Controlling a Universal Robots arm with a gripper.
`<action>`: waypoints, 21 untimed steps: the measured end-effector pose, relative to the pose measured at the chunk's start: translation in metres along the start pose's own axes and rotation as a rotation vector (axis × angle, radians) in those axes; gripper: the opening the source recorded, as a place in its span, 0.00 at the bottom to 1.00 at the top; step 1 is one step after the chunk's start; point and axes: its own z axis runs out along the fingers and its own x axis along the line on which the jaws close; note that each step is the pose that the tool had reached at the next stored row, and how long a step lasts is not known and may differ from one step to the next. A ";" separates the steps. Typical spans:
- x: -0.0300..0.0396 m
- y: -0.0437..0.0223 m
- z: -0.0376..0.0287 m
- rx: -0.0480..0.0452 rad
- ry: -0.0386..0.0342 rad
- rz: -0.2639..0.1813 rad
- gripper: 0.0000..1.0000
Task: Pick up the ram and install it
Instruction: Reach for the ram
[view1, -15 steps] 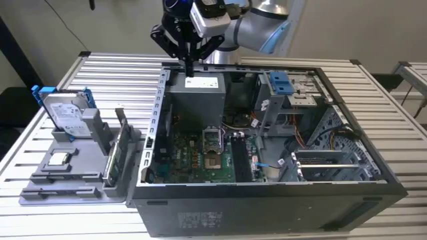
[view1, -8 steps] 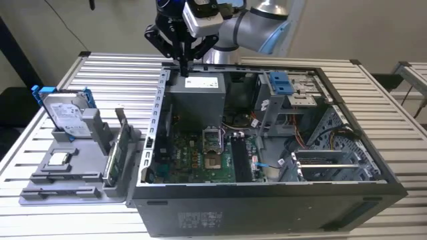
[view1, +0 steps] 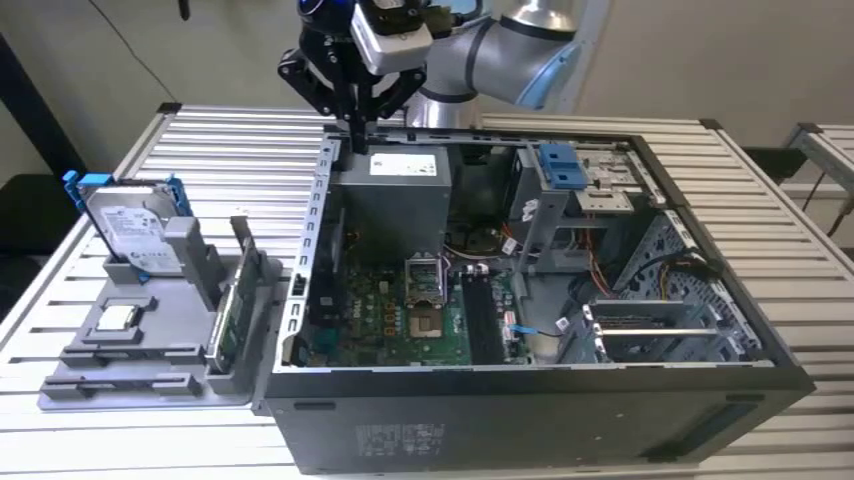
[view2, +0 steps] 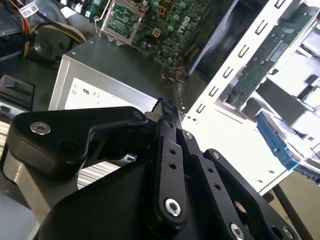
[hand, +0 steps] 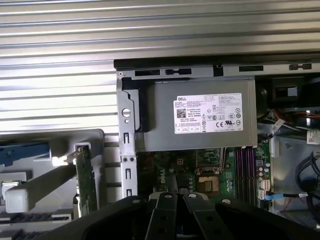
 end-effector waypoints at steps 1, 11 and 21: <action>0.0010 -0.0001 0.0000 0.0000 0.0000 0.000 0.11; 0.0115 -0.0008 -0.0002 0.0001 0.0000 0.000 0.11; 0.0217 -0.0015 -0.0004 0.0000 0.0000 0.000 0.11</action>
